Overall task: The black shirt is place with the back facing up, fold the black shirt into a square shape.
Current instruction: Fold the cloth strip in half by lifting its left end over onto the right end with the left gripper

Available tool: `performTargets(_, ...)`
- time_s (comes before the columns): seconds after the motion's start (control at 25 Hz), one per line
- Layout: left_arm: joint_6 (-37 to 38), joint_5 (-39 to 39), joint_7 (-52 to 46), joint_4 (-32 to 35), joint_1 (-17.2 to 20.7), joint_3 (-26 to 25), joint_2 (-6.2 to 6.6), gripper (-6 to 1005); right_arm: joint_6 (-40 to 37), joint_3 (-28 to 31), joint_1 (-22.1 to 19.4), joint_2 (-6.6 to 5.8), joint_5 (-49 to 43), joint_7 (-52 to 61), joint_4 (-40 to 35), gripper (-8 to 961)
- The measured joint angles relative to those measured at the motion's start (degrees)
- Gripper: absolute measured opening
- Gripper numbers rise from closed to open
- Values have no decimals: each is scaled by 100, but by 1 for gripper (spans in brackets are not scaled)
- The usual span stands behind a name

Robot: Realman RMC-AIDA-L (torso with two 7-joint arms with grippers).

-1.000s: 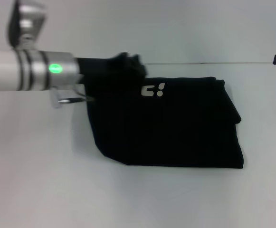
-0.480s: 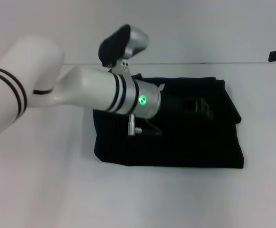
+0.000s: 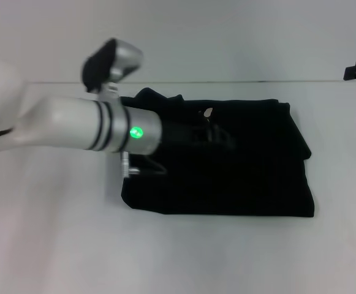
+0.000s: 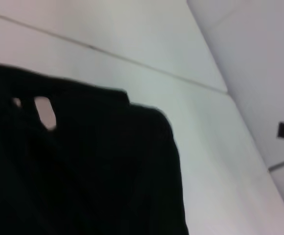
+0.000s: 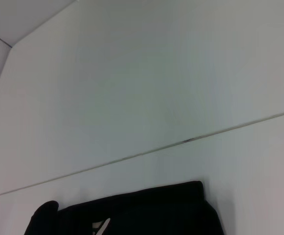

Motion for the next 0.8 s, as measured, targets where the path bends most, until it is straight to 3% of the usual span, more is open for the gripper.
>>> performTargets(0.08, 280, -48, -5, 379, 302, -103, 28, 64, -90, -4, 41, -30, -11, 38, -1, 809)
performTargets(0.28, 860, -280, 5, 568, 762, -626, 266, 252, -425, -9, 161, -172, -18, 195, -9, 809)
performTargets(0.36, 860, -280, 5, 568, 762, -626, 266, 332, -546, -9, 205, -218, -19, 279, -15, 808)
performTargets(0.4, 1039, -295, -125, 498, 915, -1017, 372, 373, -583, -10, 224, -239, -19, 318, -21, 808)
performTargets(0.48, 1046, -296, -228, 415, 934, -1157, 390, 453, -684, -27, 273, -276, -20, 415, -46, 808)
performTargets(0.6, 907, -297, -318, 213, 895, -1294, 408, 652, -786, -29, 358, -314, -19, 508, -65, 808)
performTargets(0.8, 467, -301, -313, 65, 818, -1373, 347, 671, -813, -111, 489, -295, -19, 586, -71, 809)
